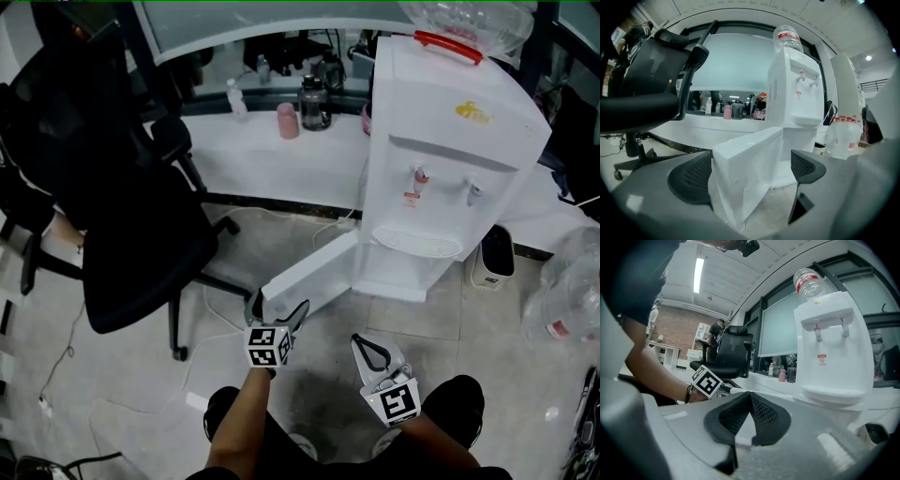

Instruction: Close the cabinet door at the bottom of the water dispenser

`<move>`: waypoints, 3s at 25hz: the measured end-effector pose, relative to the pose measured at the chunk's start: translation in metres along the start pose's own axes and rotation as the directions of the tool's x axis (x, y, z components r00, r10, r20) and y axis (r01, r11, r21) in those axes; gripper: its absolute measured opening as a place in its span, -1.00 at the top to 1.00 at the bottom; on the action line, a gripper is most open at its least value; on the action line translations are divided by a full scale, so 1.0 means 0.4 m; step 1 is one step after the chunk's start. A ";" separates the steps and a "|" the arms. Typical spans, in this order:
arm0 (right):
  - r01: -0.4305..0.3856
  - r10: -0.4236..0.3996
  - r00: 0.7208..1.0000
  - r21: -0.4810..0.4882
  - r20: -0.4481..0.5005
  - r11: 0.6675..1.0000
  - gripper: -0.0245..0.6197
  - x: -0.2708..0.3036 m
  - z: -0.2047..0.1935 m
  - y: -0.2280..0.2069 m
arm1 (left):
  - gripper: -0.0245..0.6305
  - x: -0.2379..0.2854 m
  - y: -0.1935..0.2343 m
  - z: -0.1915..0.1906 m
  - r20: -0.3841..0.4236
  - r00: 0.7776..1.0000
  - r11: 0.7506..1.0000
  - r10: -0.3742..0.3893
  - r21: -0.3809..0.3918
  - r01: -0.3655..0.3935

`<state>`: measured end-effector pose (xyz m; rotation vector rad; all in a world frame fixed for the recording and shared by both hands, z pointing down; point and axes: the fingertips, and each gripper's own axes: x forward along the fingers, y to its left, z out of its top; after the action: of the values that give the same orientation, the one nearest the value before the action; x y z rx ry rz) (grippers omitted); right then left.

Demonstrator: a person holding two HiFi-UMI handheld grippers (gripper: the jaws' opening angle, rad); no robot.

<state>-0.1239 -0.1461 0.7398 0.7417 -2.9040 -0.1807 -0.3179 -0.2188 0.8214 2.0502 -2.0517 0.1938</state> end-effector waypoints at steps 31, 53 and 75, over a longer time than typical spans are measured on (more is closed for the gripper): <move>0.180 -0.173 0.980 0.074 -0.096 0.981 0.91 -0.123 -0.022 -0.161 | -0.47 -0.220 -0.392 -0.136 -0.110 0.928 0.905 -0.357 0.205 0.372; 0.375 -0.358 0.920 0.093 -0.160 0.922 0.91 -0.322 -0.124 -0.308 | -0.32 -0.150 -0.712 -0.143 -0.140 0.772 0.738 -0.620 0.232 0.634; 0.507 -0.486 0.860 0.169 -0.155 0.845 0.91 -0.441 -0.179 -0.437 | -0.11 0.050 -0.943 -0.099 -0.127 0.739 0.694 -0.661 0.269 0.667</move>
<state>0.1228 -0.2187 0.7655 1.4872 -2.5885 0.1084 0.0614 -0.2316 0.8379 2.8130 -1.1726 0.4028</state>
